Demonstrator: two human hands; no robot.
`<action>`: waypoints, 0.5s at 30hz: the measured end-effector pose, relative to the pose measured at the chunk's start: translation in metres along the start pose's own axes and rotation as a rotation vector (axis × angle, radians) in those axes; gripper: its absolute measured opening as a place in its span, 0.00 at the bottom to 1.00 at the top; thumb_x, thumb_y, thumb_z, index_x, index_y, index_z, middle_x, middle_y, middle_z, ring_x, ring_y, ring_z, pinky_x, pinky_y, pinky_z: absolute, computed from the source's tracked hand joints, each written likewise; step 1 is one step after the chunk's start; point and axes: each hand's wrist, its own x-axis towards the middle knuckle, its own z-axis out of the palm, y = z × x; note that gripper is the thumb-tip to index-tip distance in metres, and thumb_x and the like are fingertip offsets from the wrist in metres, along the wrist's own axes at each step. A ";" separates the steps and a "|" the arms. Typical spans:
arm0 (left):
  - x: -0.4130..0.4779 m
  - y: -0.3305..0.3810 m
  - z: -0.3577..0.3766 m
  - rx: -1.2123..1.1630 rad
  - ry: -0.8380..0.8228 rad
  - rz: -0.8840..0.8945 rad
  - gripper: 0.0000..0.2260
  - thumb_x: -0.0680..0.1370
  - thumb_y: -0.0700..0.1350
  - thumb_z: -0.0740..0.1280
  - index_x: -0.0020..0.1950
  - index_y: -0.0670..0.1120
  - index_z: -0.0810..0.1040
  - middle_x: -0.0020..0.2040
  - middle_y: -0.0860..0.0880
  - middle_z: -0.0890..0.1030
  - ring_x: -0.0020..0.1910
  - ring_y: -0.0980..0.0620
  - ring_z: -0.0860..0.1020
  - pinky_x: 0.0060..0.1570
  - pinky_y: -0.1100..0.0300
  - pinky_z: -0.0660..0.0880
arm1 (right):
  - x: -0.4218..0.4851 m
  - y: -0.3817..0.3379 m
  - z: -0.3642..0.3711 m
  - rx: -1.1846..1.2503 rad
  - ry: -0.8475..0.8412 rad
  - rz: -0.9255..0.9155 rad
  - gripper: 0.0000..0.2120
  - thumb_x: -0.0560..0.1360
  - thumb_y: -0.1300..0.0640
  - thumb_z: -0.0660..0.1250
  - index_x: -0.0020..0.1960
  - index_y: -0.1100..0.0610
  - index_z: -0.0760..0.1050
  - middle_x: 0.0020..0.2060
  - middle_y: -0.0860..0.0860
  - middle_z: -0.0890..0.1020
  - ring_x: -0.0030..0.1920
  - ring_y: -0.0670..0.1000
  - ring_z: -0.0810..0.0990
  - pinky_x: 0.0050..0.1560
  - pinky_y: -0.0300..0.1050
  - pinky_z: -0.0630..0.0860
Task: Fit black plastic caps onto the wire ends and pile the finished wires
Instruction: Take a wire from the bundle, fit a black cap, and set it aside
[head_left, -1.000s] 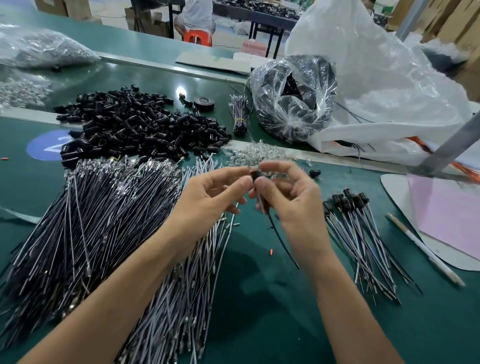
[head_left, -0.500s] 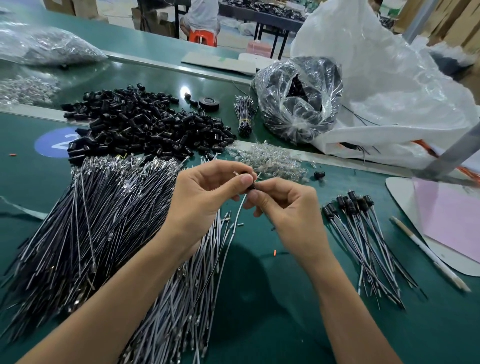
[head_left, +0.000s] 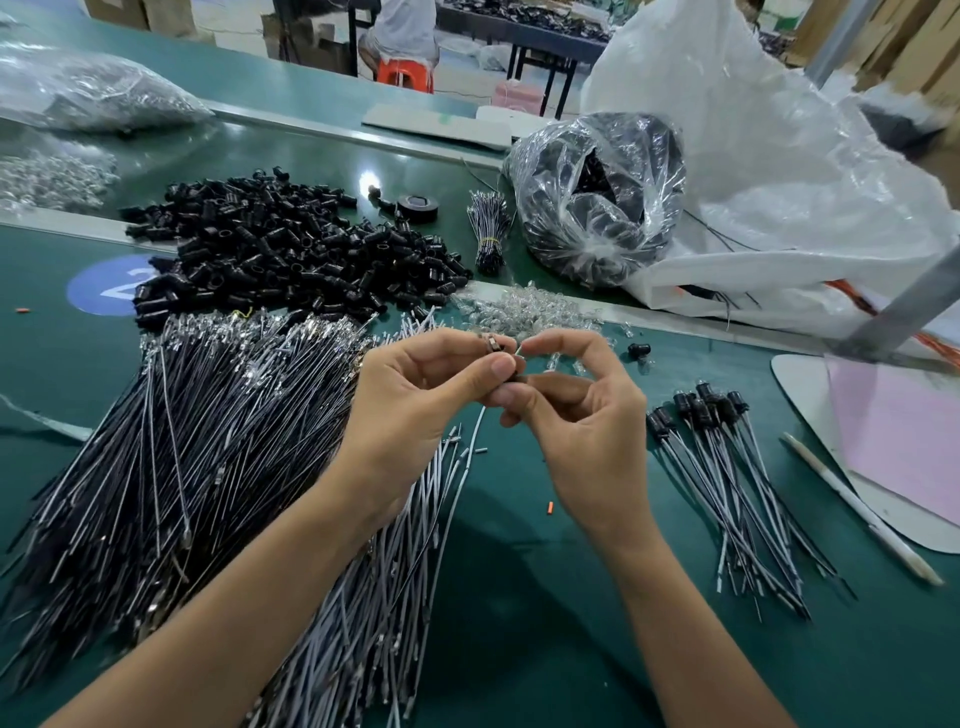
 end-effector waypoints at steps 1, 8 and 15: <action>0.000 0.001 0.000 -0.004 0.005 0.019 0.04 0.67 0.39 0.73 0.40 0.45 0.86 0.40 0.47 0.86 0.39 0.51 0.84 0.41 0.63 0.79 | 0.000 0.000 0.000 -0.005 0.000 0.001 0.13 0.70 0.59 0.75 0.51 0.51 0.74 0.36 0.52 0.86 0.33 0.48 0.82 0.41 0.40 0.79; -0.001 0.005 -0.002 -0.005 0.106 0.068 0.07 0.66 0.39 0.73 0.43 0.44 0.85 0.41 0.48 0.86 0.40 0.54 0.85 0.39 0.68 0.76 | 0.002 0.006 -0.001 -0.184 -0.023 -0.028 0.11 0.73 0.64 0.72 0.45 0.48 0.79 0.36 0.47 0.86 0.35 0.46 0.83 0.43 0.39 0.79; -0.002 0.005 0.000 0.109 0.079 0.001 0.10 0.68 0.44 0.73 0.47 0.43 0.84 0.42 0.47 0.86 0.41 0.54 0.84 0.40 0.66 0.77 | 0.002 0.005 -0.002 -0.126 -0.004 0.025 0.13 0.73 0.64 0.72 0.53 0.53 0.73 0.36 0.49 0.86 0.37 0.48 0.85 0.48 0.53 0.81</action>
